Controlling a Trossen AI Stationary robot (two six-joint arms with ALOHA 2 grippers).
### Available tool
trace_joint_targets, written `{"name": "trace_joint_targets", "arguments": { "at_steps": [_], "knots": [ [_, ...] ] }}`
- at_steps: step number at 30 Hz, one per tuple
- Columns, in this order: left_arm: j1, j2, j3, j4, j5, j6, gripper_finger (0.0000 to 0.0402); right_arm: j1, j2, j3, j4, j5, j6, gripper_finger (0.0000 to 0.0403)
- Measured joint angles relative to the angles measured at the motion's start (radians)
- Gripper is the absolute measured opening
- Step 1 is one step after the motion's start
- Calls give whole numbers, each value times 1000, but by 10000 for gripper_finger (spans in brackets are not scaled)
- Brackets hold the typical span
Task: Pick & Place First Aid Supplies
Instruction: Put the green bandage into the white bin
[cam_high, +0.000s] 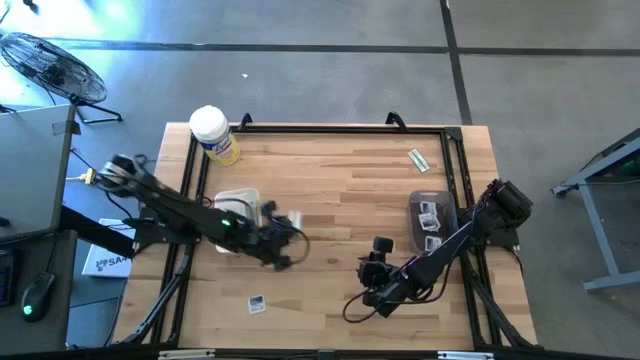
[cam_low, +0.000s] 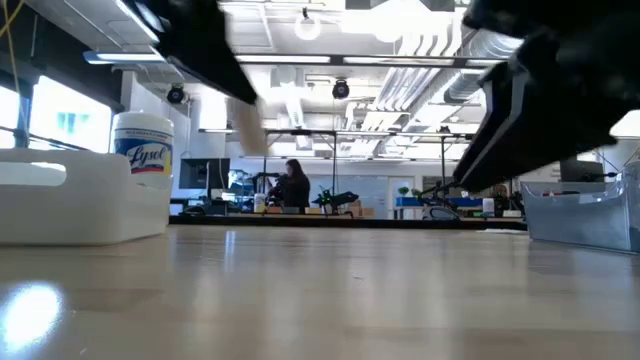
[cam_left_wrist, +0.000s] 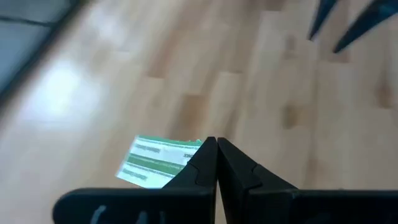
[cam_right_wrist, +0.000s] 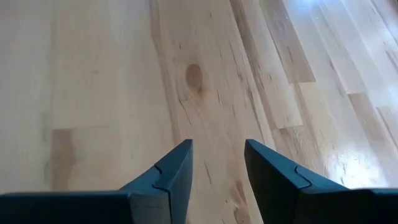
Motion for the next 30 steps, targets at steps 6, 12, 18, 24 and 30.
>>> {"name": "trace_joint_targets", "arguments": {
  "at_steps": [6,12,18,24,30],
  "knots": [
    [-30,-223,1,-430,-104,-111,0,-20,0,-119,191,0,3,140],
    [-29,-283,-41,-751,-56,-336,0,-53,0,-148,300,2,-54,140],
    [-28,-277,-204,-562,-51,-295,0,-95,0,-139,381,-34,-155,140],
    [-28,-277,-316,-449,-48,-278,0,-130,0,-139,440,-61,-204,140],
    [23,-277,-349,-342,23,-199,0,-160,0,-139,469,-69,-226,140]
  ]
}}
